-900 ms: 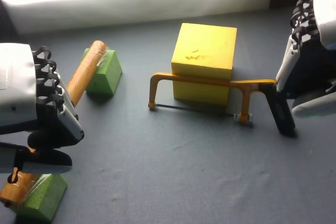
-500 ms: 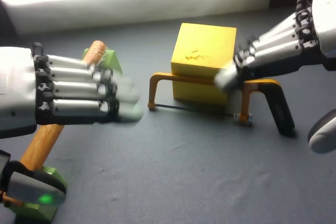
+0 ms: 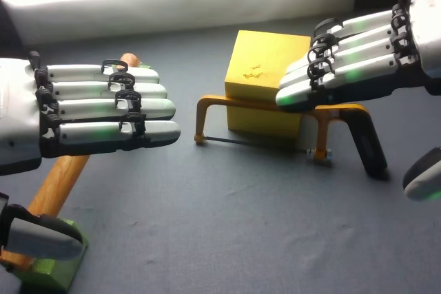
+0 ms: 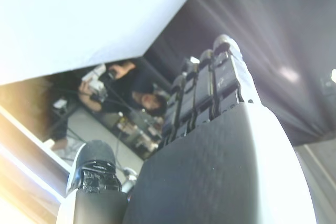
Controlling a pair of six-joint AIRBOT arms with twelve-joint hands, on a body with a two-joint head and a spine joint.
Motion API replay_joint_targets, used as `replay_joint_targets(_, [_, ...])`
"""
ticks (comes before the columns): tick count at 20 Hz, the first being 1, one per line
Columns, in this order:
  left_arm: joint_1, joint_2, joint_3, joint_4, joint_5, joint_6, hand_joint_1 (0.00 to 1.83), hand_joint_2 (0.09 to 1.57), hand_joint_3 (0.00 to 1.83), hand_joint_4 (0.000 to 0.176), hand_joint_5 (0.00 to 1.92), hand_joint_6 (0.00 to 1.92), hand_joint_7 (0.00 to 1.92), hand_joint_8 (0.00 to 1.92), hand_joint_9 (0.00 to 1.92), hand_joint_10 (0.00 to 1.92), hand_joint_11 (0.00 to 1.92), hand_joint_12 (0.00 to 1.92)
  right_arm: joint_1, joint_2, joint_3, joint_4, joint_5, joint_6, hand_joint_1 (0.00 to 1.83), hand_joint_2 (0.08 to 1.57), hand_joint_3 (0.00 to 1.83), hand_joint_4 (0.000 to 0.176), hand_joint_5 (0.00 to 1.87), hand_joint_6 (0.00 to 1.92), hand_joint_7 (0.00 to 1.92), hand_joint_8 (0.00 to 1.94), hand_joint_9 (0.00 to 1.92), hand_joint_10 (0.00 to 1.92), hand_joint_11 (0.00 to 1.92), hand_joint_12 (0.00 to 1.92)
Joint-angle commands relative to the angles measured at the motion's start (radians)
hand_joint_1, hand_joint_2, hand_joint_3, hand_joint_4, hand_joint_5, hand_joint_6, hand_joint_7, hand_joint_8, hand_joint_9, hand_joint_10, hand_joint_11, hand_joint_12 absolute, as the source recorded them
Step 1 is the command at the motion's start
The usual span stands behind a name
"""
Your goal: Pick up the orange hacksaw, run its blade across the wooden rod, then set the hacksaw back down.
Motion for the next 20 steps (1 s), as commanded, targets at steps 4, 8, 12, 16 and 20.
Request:
replay_joint_targets(4, [-0.025,0.047,-0.047,-0.074,0.034,0.001,0.00,1.21,0.00,0.000,0.03,0.01,0.02,0.01,0.00,0.00,0.03,0.02,0.004,0.019,-0.017,0.137,-0.057,0.059,0.96,1.06,0.00,0.000,0.21,0.01,0.19,0.01,0.22,0.01,0.00,0.82])
replay_joint_targets(8, [-0.081,0.104,-0.122,-0.074,0.217,0.000,0.00,1.21,0.00,0.000,0.01,0.00,0.00,0.00,0.00,0.00,0.00,0.01,-0.054,0.053,-0.014,0.303,-0.186,0.124,1.18,1.06,0.00,0.000,0.27,0.00,0.25,0.00,0.29,0.01,0.02,1.03])
replay_joint_targets(12, [-0.113,0.222,-0.258,-0.074,0.391,-0.001,0.00,1.21,0.00,0.000,0.04,0.01,0.01,0.00,0.01,0.00,0.03,0.02,-0.077,0.048,0.040,0.330,-0.182,0.116,1.23,1.07,0.00,0.000,0.25,0.00,0.23,0.00,0.27,0.00,0.00,0.99])
replay_joint_targets(16, [-0.145,0.337,-0.371,-0.071,0.500,-0.002,0.00,1.21,0.00,0.000,0.03,0.00,0.02,0.01,0.01,0.00,0.03,0.03,-0.101,0.043,0.055,0.330,-0.152,0.203,1.21,1.10,0.01,0.000,0.24,0.00,0.22,0.00,0.28,0.00,0.03,1.01])
replay_joint_targets(20, [-0.101,0.418,-0.435,-0.050,0.566,-0.041,0.00,1.22,0.00,0.000,0.03,0.01,0.03,0.01,0.00,0.00,0.04,0.03,-0.104,0.043,0.055,0.330,-0.122,0.203,1.22,1.09,0.00,0.000,0.26,0.01,0.24,0.01,0.29,0.01,0.05,0.99])
